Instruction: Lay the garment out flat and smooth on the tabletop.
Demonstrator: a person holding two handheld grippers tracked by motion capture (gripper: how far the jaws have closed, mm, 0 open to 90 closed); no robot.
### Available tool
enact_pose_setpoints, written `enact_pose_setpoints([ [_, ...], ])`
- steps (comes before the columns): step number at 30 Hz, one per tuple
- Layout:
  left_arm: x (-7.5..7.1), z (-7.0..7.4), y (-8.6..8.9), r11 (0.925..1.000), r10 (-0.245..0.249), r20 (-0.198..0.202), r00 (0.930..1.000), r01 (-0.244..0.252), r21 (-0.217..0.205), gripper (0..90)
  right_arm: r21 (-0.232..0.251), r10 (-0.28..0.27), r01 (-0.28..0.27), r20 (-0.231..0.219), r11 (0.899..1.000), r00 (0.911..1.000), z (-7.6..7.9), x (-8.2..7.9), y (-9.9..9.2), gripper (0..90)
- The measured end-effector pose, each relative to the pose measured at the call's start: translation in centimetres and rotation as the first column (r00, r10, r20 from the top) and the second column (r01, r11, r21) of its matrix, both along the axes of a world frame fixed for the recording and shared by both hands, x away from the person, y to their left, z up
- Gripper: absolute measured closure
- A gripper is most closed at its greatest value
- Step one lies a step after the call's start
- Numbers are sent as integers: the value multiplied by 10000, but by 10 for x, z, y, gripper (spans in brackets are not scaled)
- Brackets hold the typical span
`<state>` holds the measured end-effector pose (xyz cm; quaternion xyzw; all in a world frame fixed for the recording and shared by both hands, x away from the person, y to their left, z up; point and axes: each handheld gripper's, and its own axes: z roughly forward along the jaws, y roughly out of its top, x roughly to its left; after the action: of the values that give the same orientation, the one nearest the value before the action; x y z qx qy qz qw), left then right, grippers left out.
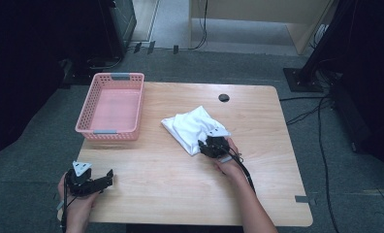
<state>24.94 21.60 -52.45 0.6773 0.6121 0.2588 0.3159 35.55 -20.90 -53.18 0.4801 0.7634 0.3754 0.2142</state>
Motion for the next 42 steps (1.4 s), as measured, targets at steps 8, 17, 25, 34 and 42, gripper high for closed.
enact_pose_setpoints([
  [8, 7, 7, -31, 9986, -530, 200, 9984, 528, 76, 29, -7, 477, -477, 0, 9989, 9989, 0, -20, -15, 533],
  [17, 21, 15, -63, 9941, -1073, 282, 9938, 1069, 175, 30, -14, 971, -971, -4, 9953, 9953, 0, -31, -25, 531],
  [25, 34, 18, -92, 9879, -1551, 380, 9872, 1551, 33, 34, -13, 1143, -1143, -2, 9934, 9934, 0, -39, -29, 530],
  [34, 51, 19, -111, 9818, -1818, 522, 9820, 1842, -456, 51, -33, 1542, -1542, -1, 9880, 9880, 0, -45, -35, 522],
  [42, 60, 18, -131, 9654, -2480, 712, 9661, 2526, -648, 57, -31, 1810, -1810, -26, 9835, 9835, 0, -52, -40, 520],
])
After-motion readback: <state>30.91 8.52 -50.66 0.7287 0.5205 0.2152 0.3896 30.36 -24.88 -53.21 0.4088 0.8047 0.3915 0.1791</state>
